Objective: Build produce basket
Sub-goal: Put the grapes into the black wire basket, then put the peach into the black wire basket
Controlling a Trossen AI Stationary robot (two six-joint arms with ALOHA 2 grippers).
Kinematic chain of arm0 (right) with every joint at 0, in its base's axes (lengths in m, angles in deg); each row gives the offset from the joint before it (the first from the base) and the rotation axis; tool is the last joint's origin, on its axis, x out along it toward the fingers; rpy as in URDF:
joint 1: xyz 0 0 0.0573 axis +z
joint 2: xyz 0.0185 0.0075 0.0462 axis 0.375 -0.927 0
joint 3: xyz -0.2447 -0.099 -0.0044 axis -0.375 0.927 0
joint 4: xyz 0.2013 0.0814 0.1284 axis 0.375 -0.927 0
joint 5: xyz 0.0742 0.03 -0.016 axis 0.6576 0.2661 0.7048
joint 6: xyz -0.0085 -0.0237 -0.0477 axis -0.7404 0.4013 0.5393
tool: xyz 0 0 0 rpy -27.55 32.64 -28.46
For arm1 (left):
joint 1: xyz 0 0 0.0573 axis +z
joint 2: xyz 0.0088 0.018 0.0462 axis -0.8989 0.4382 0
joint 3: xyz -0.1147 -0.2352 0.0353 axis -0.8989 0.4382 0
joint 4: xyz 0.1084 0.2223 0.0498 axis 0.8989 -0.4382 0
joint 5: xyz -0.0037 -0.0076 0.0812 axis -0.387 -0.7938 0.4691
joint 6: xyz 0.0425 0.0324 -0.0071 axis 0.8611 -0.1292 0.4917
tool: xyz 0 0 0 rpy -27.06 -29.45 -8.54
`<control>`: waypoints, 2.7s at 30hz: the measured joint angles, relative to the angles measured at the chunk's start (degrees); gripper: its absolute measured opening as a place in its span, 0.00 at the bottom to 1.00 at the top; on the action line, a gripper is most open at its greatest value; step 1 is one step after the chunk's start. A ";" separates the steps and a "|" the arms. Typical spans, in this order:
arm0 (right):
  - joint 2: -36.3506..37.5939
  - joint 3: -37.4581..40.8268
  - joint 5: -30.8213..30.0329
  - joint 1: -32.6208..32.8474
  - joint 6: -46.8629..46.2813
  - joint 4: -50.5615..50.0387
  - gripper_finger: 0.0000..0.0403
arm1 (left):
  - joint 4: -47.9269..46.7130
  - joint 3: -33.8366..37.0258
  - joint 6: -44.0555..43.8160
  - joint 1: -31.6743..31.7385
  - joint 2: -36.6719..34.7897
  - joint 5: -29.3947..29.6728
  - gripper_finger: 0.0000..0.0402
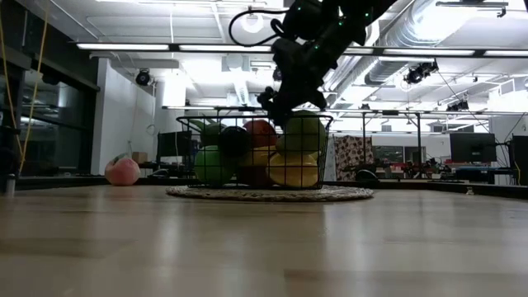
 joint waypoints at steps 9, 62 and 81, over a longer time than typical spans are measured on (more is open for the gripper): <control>-0.05 0.00 -0.11 -0.10 -3.29 -0.12 0.18 | -0.02 0.00 0.00 -0.02 0.00 0.13 0.00; 39.02 32.30 -9.84 20.82 7.42 38.69 0.56 | -1.72 0.00 1.03 0.01 0.02 0.98 0.00; 39.00 32.30 -6.83 20.82 5.94 36.29 0.04 | -1.72 0.00 0.87 0.01 0.02 0.96 0.01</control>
